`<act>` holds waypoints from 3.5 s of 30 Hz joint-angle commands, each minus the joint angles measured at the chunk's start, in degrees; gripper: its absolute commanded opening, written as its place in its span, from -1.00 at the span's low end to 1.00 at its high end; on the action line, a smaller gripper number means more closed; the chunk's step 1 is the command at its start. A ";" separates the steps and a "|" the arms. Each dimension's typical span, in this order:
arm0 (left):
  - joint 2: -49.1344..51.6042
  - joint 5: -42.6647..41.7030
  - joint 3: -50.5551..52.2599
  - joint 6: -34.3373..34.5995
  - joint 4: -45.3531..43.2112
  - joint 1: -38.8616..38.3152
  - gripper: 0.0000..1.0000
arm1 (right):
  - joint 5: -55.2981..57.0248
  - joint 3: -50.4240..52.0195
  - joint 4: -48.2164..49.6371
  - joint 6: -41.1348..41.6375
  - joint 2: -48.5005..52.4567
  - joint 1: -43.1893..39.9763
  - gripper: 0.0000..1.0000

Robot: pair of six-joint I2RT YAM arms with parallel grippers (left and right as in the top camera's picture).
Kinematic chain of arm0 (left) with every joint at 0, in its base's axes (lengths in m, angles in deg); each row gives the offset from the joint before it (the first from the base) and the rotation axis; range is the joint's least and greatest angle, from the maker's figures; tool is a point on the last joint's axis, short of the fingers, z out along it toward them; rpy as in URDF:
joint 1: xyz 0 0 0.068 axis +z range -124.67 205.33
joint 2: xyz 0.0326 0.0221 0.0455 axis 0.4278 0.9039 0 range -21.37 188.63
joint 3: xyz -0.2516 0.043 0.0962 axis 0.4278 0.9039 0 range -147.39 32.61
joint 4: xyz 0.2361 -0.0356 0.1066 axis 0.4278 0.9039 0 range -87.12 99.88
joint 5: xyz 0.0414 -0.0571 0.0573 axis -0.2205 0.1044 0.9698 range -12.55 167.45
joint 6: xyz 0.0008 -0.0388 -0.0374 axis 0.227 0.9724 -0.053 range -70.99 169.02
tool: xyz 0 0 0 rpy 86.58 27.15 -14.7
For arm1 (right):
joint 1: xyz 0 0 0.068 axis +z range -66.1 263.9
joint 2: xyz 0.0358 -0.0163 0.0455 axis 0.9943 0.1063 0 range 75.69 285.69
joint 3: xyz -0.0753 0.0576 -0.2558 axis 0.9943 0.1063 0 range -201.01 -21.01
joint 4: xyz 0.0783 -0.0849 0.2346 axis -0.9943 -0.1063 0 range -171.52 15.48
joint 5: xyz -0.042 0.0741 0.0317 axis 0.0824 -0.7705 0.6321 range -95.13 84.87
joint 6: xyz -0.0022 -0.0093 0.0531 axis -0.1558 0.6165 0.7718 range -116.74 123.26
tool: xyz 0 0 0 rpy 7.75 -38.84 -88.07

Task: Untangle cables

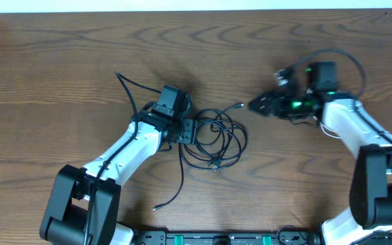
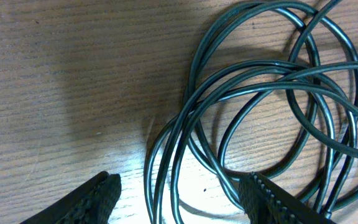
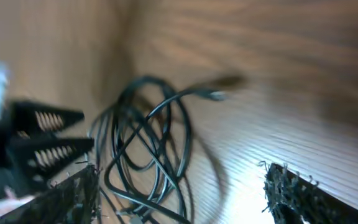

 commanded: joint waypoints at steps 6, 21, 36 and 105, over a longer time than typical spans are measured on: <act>0.31 0.79 0.74 -0.52 0.11 -0.02 0.35 | 19.52 0.04 0.42 -13.55 -0.50 16.11 0.64; 0.31 0.81 0.74 -0.55 0.09 -0.02 0.34 | 26.01 0.02 3.21 -15.28 -1.14 27.34 -0.98; 0.33 0.79 0.74 -0.52 0.11 -0.02 0.35 | 16.22 0.02 2.75 -12.11 -13.11 23.52 0.37; 0.33 0.79 0.74 -0.55 0.35 -0.02 -0.52 | 40.65 0.09 -18.53 10.08 -21.05 13.84 -0.98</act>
